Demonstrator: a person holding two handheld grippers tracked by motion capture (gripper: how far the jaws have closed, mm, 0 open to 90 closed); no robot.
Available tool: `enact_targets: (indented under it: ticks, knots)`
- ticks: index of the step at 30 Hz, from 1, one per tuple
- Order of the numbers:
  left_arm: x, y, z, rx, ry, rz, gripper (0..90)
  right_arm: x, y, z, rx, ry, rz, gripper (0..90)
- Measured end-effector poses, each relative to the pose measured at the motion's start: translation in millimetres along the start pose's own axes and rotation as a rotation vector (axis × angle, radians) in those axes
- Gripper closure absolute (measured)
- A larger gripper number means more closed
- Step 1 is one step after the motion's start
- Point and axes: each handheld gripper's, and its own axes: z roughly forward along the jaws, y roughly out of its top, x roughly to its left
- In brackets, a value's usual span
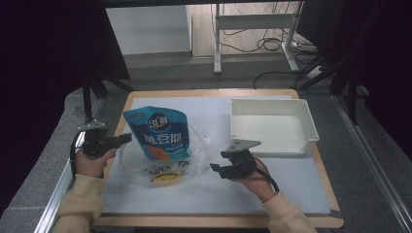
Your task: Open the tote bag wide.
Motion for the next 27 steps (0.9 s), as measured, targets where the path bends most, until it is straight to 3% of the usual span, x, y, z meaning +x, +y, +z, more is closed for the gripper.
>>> enact_targets:
  ticks: [5,9,12,22,27]
  knots:
    - [-2.2,0.6,-0.5,-0.004,0.000,0.006,88.9,1.3,25.5,-17.7,-0.084,0.000,-0.024,37.2]
    - [-2.6,0.6,-0.8,-0.008,0.000,0.004,88.9,2.6,51.5,-12.1,-0.116,-0.002,-0.035,37.2]
    - [-2.6,0.5,-0.8,-0.007,0.002,0.007,89.0,5.2,66.7,-2.0,-0.116,0.011,-0.050,37.2]
    - [-3.8,0.2,0.8,-0.004,0.002,0.011,89.0,-6.4,83.7,21.2,-0.112,0.028,-0.023,37.2]
    - [-2.4,-0.6,0.2,-0.006,0.004,0.007,89.0,-8.9,88.5,37.0,-0.079,0.027,-0.030,37.9]
